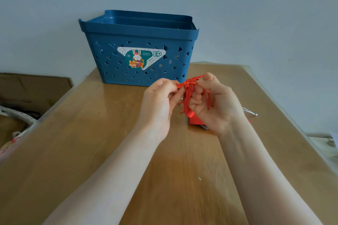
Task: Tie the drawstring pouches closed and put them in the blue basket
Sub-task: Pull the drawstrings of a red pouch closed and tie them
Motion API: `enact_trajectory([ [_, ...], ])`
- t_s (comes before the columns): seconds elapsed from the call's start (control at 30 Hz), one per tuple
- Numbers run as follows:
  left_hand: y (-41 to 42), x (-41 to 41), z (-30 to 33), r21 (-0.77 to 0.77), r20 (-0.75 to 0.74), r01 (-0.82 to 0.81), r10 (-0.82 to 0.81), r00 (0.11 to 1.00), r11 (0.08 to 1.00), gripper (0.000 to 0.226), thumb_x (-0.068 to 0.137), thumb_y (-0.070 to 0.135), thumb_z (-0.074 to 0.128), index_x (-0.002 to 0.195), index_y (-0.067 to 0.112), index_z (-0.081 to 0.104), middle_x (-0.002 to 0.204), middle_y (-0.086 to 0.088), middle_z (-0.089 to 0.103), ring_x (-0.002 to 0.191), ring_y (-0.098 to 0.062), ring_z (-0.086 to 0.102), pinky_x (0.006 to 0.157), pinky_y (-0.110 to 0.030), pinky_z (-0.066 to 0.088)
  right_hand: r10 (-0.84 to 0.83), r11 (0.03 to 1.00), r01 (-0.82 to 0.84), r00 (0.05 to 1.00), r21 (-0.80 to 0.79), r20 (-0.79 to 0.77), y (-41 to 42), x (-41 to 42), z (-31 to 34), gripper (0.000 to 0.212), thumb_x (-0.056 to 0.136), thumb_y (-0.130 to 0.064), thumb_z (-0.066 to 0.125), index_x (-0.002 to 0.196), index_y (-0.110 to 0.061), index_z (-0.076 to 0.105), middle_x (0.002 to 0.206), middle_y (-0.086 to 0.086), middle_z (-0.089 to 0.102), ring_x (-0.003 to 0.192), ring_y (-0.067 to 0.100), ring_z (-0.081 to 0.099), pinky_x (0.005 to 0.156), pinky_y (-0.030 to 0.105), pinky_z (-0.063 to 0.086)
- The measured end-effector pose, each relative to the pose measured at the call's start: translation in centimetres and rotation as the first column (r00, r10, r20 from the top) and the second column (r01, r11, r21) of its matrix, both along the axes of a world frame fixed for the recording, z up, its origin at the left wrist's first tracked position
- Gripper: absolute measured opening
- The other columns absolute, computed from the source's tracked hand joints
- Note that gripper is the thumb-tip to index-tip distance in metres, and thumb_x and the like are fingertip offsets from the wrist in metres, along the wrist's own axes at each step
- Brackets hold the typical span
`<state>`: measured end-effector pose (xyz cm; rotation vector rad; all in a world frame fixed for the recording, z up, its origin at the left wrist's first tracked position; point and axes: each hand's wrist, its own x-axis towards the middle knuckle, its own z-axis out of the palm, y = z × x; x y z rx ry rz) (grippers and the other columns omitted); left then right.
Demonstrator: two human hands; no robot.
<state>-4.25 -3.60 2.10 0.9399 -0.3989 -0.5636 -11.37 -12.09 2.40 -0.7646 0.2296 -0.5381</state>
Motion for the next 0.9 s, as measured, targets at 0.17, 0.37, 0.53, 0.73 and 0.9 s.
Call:
enact_trajectory([
  [0.17, 0.2, 0.9, -0.2, 0.042, 0.007, 0.062, -0.062, 0.998, 0.997, 0.027, 0.087, -0.007, 0.036, 0.067, 0.008, 0.046, 0.067, -0.006, 0.051, 0.062, -0.009, 0.058, 0.068, -0.017, 0.054, -0.044, 0.988, 0.024, 0.991, -0.154, -0.13, -0.1, 0.0, -0.3, 0.027, 0.088, 0.005, 0.041, 0.072, -0.016, 0.044, 0.052, 0.001, 0.046, 0.044, 0.008, 0.043, 0.041, 0.015, 0.036],
  [0.37, 0.0, 0.5, -0.3, -0.029, -0.187, 0.175, -0.177, 0.966, 0.984, 0.03, 0.086, -0.008, 0.035, 0.063, 0.008, 0.045, 0.059, -0.006, 0.051, 0.06, -0.013, 0.06, 0.072, -0.023, 0.058, 0.018, 0.984, 0.0, 0.995, 0.177, -0.097, -0.8, -0.2, -0.1, 0.023, 0.072, 0.003, 0.047, 0.077, -0.019, 0.041, 0.049, -0.001, 0.04, 0.039, 0.004, 0.037, 0.037, 0.01, 0.022],
  [0.53, -0.2, 0.2, -0.6, -0.091, -0.262, 0.144, -0.163, 0.951, 0.985, 0.029, 0.087, -0.005, 0.034, 0.064, 0.009, 0.043, 0.05, -0.002, 0.054, 0.055, -0.013, 0.06, 0.07, -0.024, 0.056, -0.024, 0.959, 0.028, 1.0, 0.283, -0.02, -0.6, 0.1, -0.5, 0.023, 0.071, 0.005, 0.046, 0.08, -0.016, 0.046, 0.048, 0.0, 0.038, 0.036, 0.003, 0.035, 0.028, 0.008, 0.019],
  [0.73, 0.7, 1.8, 0.0, 0.034, -0.025, 0.178, -0.177, 0.984, 0.983, 0.029, 0.087, -0.002, 0.033, 0.062, 0.011, 0.041, 0.059, -0.002, 0.057, 0.056, -0.016, 0.062, 0.06, -0.027, 0.056, -0.108, 0.833, -0.011, 0.978, -0.554, -0.181, -1.1, -0.8, -0.5, 0.03, 0.09, 0.006, 0.046, 0.103, -0.014, 0.065, 0.052, -0.001, 0.048, 0.045, 0.009, 0.042, 0.038, 0.019, 0.033],
  [0.9, 0.8, 2.5, -0.2, 0.198, 0.236, 0.087, -0.134, 0.963, 0.976, 0.028, 0.091, -0.001, 0.041, 0.066, 0.01, 0.049, 0.064, -0.002, 0.055, 0.06, -0.011, 0.057, 0.063, -0.02, 0.05, -0.189, 0.616, -0.145, 0.927, -0.774, -0.324, -1.1, -0.6, -1.0, 0.019, 0.091, -0.004, 0.055, 0.1, -0.014, 0.069, 0.066, 0.004, 0.057, 0.053, 0.005, 0.047, 0.046, 0.014, 0.036],
])
